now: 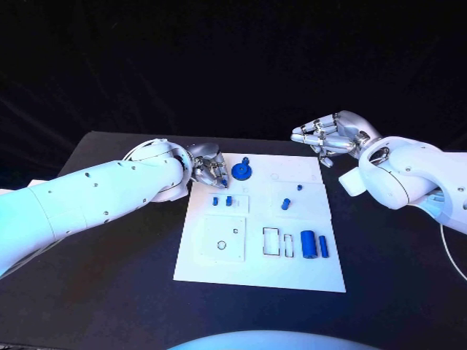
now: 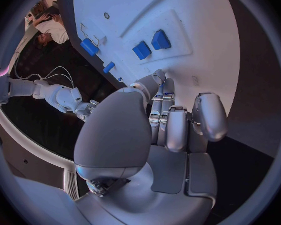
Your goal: Assemble the parts on the task board
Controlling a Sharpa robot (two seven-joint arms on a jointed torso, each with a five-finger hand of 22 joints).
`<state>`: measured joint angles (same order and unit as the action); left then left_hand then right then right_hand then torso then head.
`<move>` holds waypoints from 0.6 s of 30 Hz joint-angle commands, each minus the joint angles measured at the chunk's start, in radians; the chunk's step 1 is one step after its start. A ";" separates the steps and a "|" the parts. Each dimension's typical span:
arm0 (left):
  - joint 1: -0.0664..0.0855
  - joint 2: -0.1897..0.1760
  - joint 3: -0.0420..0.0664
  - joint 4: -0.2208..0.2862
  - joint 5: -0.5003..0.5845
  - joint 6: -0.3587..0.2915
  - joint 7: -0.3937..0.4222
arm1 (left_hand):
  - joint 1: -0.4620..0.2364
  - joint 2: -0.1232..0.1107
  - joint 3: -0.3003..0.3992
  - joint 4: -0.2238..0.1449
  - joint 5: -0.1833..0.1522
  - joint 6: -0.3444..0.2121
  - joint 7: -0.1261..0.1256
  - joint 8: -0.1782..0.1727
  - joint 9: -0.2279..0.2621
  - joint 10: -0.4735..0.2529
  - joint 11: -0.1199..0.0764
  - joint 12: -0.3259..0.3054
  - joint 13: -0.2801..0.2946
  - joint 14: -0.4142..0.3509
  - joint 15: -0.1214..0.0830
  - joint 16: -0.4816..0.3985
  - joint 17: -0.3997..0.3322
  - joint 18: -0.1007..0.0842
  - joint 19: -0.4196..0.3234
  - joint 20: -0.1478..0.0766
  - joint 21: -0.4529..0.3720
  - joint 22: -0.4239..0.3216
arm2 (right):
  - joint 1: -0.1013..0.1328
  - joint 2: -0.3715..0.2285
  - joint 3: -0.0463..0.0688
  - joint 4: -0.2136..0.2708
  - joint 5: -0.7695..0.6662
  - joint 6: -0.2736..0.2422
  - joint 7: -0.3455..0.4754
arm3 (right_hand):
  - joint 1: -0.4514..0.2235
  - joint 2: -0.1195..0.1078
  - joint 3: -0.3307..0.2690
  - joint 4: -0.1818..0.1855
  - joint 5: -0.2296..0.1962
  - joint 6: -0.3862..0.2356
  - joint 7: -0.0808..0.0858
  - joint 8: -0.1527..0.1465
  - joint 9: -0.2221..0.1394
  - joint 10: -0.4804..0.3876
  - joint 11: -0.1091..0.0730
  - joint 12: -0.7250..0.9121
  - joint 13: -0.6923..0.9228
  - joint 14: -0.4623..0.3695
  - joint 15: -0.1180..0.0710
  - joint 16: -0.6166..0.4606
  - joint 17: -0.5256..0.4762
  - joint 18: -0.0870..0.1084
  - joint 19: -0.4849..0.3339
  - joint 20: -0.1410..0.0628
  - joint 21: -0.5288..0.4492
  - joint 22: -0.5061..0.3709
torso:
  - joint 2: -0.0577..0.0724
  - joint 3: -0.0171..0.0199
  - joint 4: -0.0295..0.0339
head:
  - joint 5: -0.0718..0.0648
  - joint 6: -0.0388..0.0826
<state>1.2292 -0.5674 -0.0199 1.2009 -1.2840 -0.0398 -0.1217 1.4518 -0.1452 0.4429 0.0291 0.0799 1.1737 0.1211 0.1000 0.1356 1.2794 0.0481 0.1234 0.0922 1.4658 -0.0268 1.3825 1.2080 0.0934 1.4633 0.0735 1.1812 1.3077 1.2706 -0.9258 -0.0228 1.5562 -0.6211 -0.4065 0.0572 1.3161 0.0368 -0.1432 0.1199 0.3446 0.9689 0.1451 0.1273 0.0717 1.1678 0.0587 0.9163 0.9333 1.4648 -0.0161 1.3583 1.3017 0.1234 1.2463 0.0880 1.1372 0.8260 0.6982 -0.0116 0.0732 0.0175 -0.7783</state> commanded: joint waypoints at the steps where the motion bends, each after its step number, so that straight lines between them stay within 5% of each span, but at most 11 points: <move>1: -0.003 0.007 0.000 -0.006 -0.015 0.024 0.001 | -0.011 -0.001 0.007 0.001 -0.003 0.009 -0.001 0.000 0.002 0.008 0.001 -0.003 0.001 0.032 -0.003 -0.004 -0.001 -0.013 0.008 -0.003 0.001 0.020 | -0.001 0.001 0.000 0.001 -0.004 0.015 0.008 | 0.001 0.006 -0.003 0.001 0.007 -0.007 -0.001 0.004 0.000 -0.007 -0.001 0.003 0.001 0.040 -0.003 -0.004 0.001 0.015 -0.007 -0.002 -0.007 -0.001 | 0.000 0.0003 0.0002 | -0.001 -0.002; 18: -0.006 0.022 -0.001 -0.022 -0.036 0.039 -0.006 | -0.011 -0.001 0.009 -0.001 -0.003 0.011 -0.002 0.000 0.002 0.010 -0.001 -0.004 0.002 0.032 -0.004 -0.004 -0.002 -0.013 0.008 -0.003 0.002 0.021 | -0.001 0.001 0.000 0.002 -0.004 0.015 0.008 | 0.001 0.006 -0.003 0.001 0.007 -0.007 -0.001 0.004 0.000 -0.007 -0.001 0.003 0.001 0.040 -0.003 -0.004 0.001 0.015 -0.007 -0.002 -0.007 -0.001 | -0.001 -0.0001 0.0001 | 0.000 -0.006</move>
<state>1.2232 -0.5476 -0.0206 1.1798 -1.3068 -0.0237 -0.1239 1.4518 -0.1453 0.4460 0.0258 0.0799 1.1772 0.1173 0.0960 0.1365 1.2829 0.0446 0.1234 0.0932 1.4658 -0.0268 1.3825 1.2079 0.0933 1.4633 0.0735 1.1812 1.3076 1.2703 -0.9257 -0.0229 1.5571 -0.6211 -0.4051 0.0572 1.3161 0.0368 -0.1432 0.1199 0.3446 0.9689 0.1451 0.1273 0.0717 1.1678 0.0587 0.9163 0.9332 1.4648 -0.0161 1.3583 1.3017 0.1235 1.2463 0.0880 1.1372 0.8260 0.6977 -0.0112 0.0735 0.0161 -0.7844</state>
